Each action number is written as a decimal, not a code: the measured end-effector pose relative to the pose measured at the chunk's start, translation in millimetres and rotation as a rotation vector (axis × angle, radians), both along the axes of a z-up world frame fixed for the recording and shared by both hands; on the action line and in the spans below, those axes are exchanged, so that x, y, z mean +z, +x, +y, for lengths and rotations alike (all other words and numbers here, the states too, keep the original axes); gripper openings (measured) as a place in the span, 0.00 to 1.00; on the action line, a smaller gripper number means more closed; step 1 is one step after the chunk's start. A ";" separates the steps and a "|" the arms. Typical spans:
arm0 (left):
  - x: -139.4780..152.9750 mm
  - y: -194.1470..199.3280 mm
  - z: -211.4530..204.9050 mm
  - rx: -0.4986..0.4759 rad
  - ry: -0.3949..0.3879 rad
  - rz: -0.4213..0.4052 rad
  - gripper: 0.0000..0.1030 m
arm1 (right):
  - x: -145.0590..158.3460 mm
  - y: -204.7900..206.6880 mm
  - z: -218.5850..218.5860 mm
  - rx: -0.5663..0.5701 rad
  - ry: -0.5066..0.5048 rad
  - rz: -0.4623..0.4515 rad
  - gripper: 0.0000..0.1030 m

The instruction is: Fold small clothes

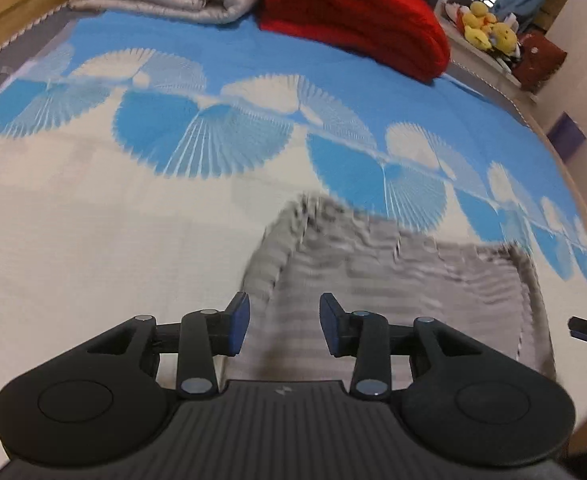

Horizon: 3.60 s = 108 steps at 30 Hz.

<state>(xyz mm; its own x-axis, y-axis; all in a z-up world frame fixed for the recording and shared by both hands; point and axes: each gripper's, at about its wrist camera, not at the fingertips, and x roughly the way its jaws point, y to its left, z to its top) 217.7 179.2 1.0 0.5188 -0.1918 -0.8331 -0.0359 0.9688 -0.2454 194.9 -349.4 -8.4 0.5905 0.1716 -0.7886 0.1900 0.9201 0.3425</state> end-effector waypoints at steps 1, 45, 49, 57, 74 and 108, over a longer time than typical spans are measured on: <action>-6.6 -10.9 3.8 0.003 -0.005 0.016 0.41 | -3.1 -12.9 -5.2 -0.009 0.011 0.022 0.45; -76.8 -30.5 -68.3 -0.255 0.104 0.209 0.38 | -52.8 -42.9 14.5 0.103 -0.100 0.191 0.25; -79.2 -26.3 -78.1 -0.215 0.165 0.216 0.38 | -66.4 -33.5 19.3 0.065 -0.174 0.302 0.25; -49.9 -21.0 -86.9 -0.153 0.126 0.076 0.38 | -19.3 -22.8 56.6 0.151 -0.176 -0.041 0.32; -41.0 -13.5 -111.4 -0.052 0.029 0.039 0.38 | -67.3 60.7 123.6 0.173 -0.276 0.120 0.49; -29.8 -91.8 -116.8 -0.016 0.090 -0.098 0.38 | 0.2 -59.9 19.4 -0.139 -0.191 -0.003 0.51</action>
<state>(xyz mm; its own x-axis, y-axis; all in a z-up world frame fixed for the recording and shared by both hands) 125.9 62.5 -28.8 0.5962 -0.1276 -0.7927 -0.0007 0.9872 -0.1594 135.0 -329.9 -8.3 0.6005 -0.0636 -0.7971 0.3185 0.9334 0.1655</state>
